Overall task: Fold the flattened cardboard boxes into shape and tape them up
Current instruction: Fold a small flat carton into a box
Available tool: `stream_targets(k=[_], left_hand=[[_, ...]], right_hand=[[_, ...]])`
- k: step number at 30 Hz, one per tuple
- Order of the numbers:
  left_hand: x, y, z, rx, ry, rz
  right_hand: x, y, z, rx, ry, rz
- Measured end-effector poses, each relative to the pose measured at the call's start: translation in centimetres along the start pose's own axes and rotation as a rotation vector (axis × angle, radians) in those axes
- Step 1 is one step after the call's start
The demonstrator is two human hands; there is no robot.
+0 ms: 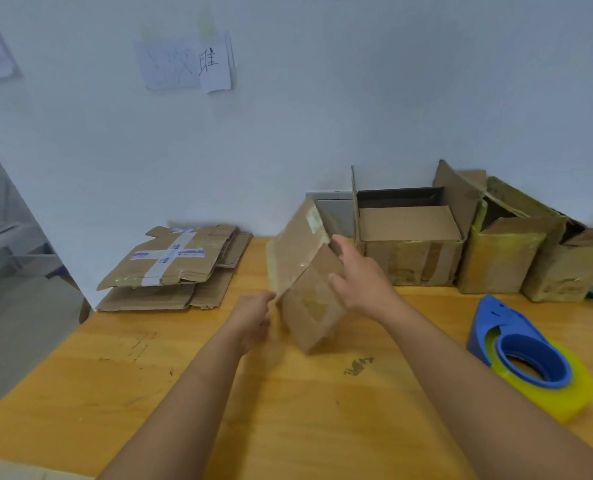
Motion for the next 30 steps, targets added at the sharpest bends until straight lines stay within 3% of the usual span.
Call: stream_targets(k=[2,6,10,14,17,21,26,30], left_hand=[[-0.8,1.6,0.3,-0.118,-0.054,0.11],[-4.6,4.3,0.7,-0.256,-0.311,0.01],[-6.9,4.5,1.9,-0.151,-0.409,-0.029],[-8.0,3.0,3.0,-0.068,-0.418,-0.009],[-8.0,3.3,3.7,-0.146,-0.381,-0.066],[-7.2,3.3,3.8,-0.214,-0.339,-0.038],[-6.5,3.3,2.2,-0.3,-0.398,-0.107],[-5.3,3.9,0.8,-0.329,-0.393,-0.159]], right_hand=[[1.0,1.5,-0.2,-0.016,0.097,-0.157],[2.4,2.3,-1.7,0.114,0.294,-0.248],[1.8,1.8,-2.9,0.205,0.362,-0.19],[0.8,2.1,-3.2,0.123,0.402,-0.161],[-0.4,3.2,-3.3,-0.131,0.353,-0.18],[-3.4,3.2,-4.4,-0.395,0.107,-0.024],[-5.1,0.4,-5.4,-0.459,-0.014,0.266],[-4.1,-0.7,-4.4,-0.34,-0.027,0.513]])
Point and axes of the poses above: each hand's wrist, its own z-axis towards the middle knuckle, its own y-axis out of the back of the hand, x = y × z, the point moved 8 cm from there along z, towards the middle knuckle, and after that the axes turned 7 degrees about z, right-handed, at the moved point
